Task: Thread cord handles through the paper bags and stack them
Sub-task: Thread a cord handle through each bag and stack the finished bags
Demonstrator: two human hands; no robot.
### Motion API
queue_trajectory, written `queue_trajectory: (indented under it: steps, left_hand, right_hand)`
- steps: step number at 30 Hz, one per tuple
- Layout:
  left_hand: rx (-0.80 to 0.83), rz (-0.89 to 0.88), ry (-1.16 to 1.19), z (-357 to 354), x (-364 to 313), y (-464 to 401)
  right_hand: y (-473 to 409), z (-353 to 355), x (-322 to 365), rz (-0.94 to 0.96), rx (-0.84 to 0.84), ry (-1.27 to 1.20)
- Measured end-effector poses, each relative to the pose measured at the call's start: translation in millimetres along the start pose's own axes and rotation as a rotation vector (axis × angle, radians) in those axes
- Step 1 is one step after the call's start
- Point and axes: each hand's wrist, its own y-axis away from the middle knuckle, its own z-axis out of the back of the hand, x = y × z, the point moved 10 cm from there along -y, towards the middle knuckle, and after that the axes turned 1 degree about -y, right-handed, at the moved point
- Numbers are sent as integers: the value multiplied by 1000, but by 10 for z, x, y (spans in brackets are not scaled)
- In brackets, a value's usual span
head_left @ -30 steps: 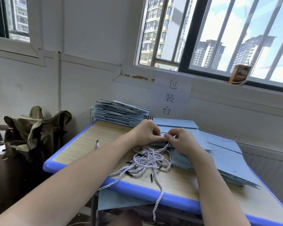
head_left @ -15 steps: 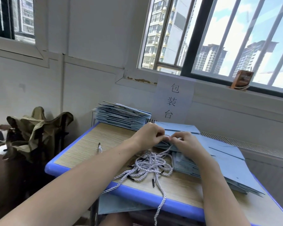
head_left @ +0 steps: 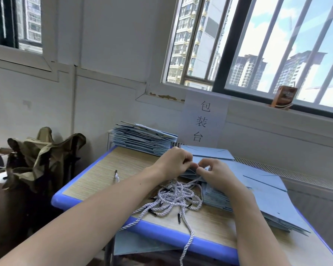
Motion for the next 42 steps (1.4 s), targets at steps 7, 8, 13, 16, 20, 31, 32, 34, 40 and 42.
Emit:
queue_trajectory:
  steps: [7, 8, 13, 16, 20, 31, 32, 34, 40, 42]
  left_hand:
    - [-72, 9, 56, 103, 84, -27]
    - [-65, 10, 64, 90, 86, -23]
    - [-87, -36, 20, 86, -13, 11]
    - [-120, -41, -40, 142, -84, 28]
    - [-83, 31, -12, 111, -30, 42]
    - [-80, 131, -97, 63, -5, 54]
    - [-96, 137, -132, 68, -25, 60]
    - [-147, 148, -181, 96, -50, 75]
    - [-238, 180, -148, 185, -44, 141]
    - [-209, 200, -149, 162, -26, 142]
  right_hand:
    - [-21, 56, 3, 31, -92, -20]
    - [-28, 46, -3, 36, -97, -15]
    - [-53, 26, -57, 35, -138, -54]
    - [-68, 52, -94, 11, -188, -69]
    - [-67, 76, -141, -24, -229, -57]
    - [-31, 217, -123, -41, -376, -142]
    - [-28, 222, -111, -40, -381, -156]
    - [-21, 227, -87, -37, -385, -183]
    - [-41, 182, -42, -3, -350, -213]
    - [-63, 140, -42, 11, -330, -198]
